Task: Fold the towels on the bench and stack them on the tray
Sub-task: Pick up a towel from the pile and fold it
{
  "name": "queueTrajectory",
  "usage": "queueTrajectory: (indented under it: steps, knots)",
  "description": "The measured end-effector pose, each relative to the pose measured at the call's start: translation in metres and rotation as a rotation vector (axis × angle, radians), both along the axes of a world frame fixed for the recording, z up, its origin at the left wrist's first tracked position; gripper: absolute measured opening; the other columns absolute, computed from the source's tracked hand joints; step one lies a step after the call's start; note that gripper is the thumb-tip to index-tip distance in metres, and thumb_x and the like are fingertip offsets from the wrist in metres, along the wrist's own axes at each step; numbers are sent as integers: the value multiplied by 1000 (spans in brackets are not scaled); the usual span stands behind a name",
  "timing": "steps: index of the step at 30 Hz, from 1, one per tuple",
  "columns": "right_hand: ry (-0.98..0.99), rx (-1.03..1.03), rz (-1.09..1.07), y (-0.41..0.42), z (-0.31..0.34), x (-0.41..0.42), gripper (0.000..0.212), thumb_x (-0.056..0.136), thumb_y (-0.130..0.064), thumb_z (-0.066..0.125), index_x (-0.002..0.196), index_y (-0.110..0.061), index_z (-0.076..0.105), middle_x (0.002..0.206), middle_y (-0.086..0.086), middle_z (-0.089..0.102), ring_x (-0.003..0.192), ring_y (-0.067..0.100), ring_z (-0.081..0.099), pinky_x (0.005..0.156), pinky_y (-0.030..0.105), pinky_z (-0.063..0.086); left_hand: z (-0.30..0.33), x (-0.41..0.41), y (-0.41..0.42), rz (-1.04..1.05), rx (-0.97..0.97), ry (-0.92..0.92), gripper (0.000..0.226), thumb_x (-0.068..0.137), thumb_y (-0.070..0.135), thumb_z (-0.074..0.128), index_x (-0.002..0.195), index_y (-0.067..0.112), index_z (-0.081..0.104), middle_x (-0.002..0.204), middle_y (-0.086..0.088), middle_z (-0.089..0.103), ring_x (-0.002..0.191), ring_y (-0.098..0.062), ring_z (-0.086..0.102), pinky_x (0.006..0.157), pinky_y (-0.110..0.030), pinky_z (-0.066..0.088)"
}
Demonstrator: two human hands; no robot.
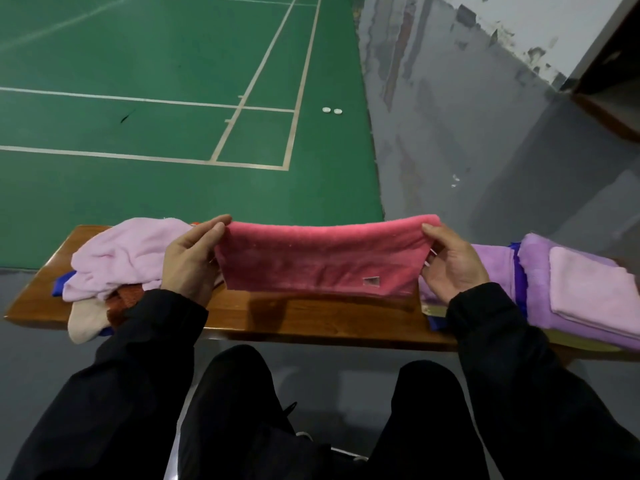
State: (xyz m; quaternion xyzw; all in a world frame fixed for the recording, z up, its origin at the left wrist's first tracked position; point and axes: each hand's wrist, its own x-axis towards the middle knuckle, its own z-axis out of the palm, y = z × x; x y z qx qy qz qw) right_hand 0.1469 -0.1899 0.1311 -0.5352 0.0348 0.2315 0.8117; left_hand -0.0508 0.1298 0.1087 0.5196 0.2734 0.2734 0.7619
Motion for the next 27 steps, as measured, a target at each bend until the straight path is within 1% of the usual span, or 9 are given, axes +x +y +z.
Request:
queueTrajectory:
  steps: [5,8,10,12,16,19,21,23,27]
  knots:
    - [-291,-42,-104,-18,26,-17,13,93,-6,68,89,-17,73,88,0,71,86,11,65,79,27,54,33,-22,-24,146,334,-93,22,93,8,69,103,26,79,96,8,77,93,-11,66,90,-31,54]
    - [-446,-65,-211,-27,45,-29,14,90,-4,71,89,-17,76,102,6,70,94,13,66,83,22,54,54,-37,-39,214,451,-155,31,92,3,69,119,19,71,90,14,76,87,-3,67,88,-17,52]
    - [-463,-48,-219,-28,57,-32,10,91,-7,71,88,-16,75,91,2,71,86,11,66,80,20,53,62,-41,-44,263,501,-164,36,90,5,72,125,13,66,87,14,75,85,-4,68,88,-19,54]
    - [-456,-71,-195,-24,65,-31,7,92,-10,72,87,-15,73,78,-3,70,75,8,63,72,21,54,68,-39,-43,293,503,-171,37,89,6,74,125,10,66,87,12,76,85,-8,69,89,-22,55]
    - [-434,-252,-194,2,56,4,9,90,-21,77,84,-16,74,77,-3,67,69,8,60,64,24,53,62,-11,-29,316,463,-150,26,88,7,77,113,11,70,86,7,75,81,-7,68,80,-20,55]
    - [-476,-590,-206,33,23,55,22,86,-29,81,93,-14,66,84,-1,66,75,13,63,79,35,55,29,33,6,211,537,121,38,88,19,78,123,10,66,98,-4,73,81,-8,66,77,-23,53]
    - [-454,-855,-170,45,-3,69,36,86,-34,79,110,-16,59,107,5,67,102,27,66,97,43,51,-4,51,26,37,649,504,57,89,31,75,138,8,56,122,-17,68,103,-24,66,91,-32,51]
    - [-498,-969,-114,49,-21,59,40,92,-29,73,125,-15,56,129,9,64,119,31,61,104,39,47,-38,49,36,-65,807,752,49,90,29,70,133,6,62,126,-20,67,115,-33,63,97,-35,47]
    - [-727,-1071,219,45,-56,26,31,97,-16,61,128,-18,64,132,2,67,120,23,63,107,37,48,-100,17,23,-279,1072,714,38,86,34,59,114,12,73,110,-13,72,101,-33,68,91,-38,51]
